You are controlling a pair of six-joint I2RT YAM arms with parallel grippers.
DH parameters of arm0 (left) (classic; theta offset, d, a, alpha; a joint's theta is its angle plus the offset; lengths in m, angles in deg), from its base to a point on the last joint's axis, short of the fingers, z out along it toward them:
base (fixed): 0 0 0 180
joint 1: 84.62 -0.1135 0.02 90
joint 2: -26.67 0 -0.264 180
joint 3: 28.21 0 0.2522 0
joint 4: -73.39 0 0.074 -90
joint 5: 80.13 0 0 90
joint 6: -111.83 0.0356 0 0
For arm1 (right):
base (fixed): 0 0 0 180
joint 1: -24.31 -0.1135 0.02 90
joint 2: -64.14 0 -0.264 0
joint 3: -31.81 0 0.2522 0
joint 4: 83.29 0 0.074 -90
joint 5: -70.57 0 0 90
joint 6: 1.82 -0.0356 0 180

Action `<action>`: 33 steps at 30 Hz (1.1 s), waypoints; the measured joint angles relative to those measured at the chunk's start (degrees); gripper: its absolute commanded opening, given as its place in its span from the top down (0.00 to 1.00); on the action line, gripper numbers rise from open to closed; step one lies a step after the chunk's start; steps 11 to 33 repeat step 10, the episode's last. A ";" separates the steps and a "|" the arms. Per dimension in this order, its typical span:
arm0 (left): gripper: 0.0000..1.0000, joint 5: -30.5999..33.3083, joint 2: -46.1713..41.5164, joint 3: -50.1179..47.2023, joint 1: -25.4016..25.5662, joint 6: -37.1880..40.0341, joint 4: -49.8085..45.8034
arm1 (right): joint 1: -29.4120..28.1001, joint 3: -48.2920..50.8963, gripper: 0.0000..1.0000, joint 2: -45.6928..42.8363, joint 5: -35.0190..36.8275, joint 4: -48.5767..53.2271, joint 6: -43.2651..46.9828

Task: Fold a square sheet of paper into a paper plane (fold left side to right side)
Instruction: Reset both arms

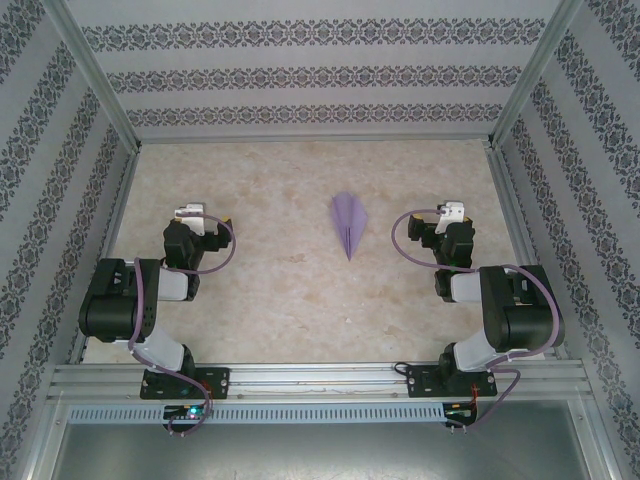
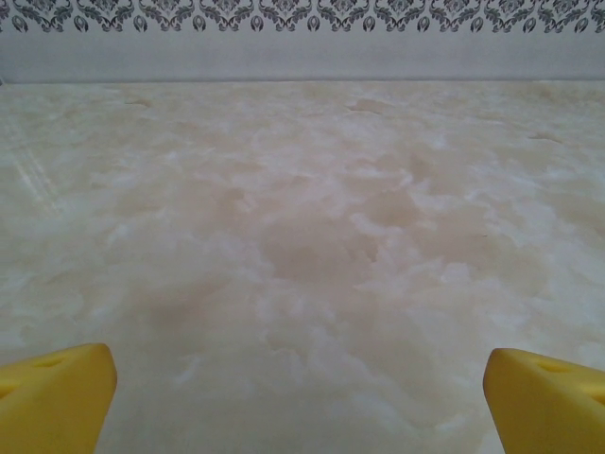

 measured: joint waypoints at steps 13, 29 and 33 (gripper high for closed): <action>0.01 0.02 0.00 0.00 0.02 0.00 -0.17 | -0.66 -0.02 0.02 0.00 0.39 0.02 0.02; 0.01 0.02 0.00 0.00 0.02 0.00 -0.17 | -0.66 -0.02 0.02 0.00 0.39 0.02 0.02; 0.01 0.02 0.00 0.00 0.02 0.00 -0.17 | -0.66 -0.02 0.02 0.00 0.39 0.02 0.02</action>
